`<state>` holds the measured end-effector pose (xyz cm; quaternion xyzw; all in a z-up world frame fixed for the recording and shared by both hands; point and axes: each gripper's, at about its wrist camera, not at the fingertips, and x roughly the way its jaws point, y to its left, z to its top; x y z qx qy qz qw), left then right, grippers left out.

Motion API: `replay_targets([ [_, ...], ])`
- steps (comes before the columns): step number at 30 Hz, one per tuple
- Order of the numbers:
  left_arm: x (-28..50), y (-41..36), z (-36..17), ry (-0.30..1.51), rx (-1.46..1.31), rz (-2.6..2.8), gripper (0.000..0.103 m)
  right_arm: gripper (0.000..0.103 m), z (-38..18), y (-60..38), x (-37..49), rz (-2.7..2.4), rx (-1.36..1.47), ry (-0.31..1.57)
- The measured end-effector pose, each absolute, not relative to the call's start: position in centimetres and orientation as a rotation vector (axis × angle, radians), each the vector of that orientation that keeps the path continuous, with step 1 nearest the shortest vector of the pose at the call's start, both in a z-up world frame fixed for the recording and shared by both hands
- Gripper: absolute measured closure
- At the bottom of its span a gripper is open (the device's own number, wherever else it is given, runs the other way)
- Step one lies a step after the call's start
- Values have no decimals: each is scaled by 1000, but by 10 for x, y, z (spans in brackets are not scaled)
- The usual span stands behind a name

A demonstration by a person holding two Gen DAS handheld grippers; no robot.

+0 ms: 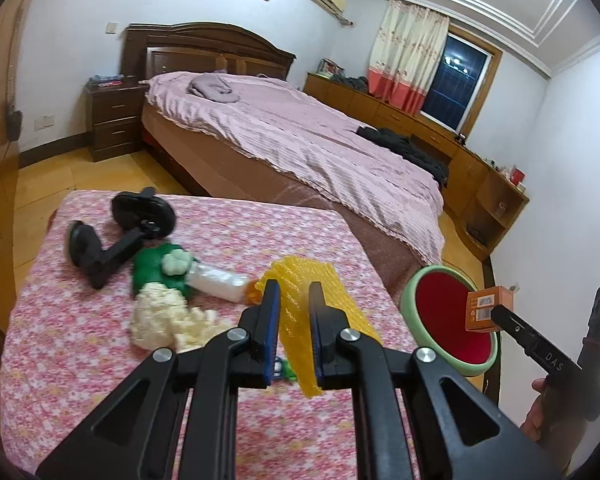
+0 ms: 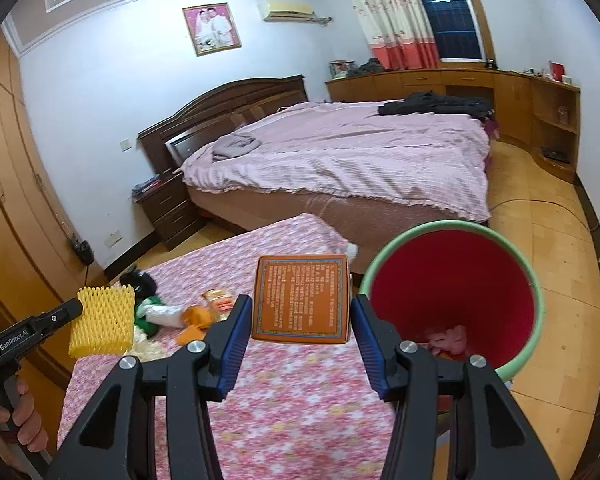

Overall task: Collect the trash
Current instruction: 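Carry the orange box over the bucket with the right tool while the left tool holds the mesh, then open the right tool to drop the orange box while the left tool drops the yellow mesh into the bucket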

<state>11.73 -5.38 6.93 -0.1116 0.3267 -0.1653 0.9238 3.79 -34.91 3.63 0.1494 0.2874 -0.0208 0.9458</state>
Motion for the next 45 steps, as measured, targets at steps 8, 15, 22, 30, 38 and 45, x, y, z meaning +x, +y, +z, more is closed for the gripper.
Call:
replay_targets([
  [8,134,-106,67,705,-184,-407,90,50,31,-392,36,-109,328,601],
  [15,145,-150,58,741,-136,-451,90,50,14,-427,39,-150,368,627],
  [22,157,-198,44,784,-86,-487,90,50,-7,-463,45,-176,416,666],
  [30,167,-253,26,826,-27,-549,90,50,-25,-499,47,-205,470,694],
  [38,169,-297,3,856,37,-622,90,49,-45,-517,53,-224,498,727],
  [45,167,-323,-5,860,77,-672,90,48,-56,-517,63,-194,498,747],
])
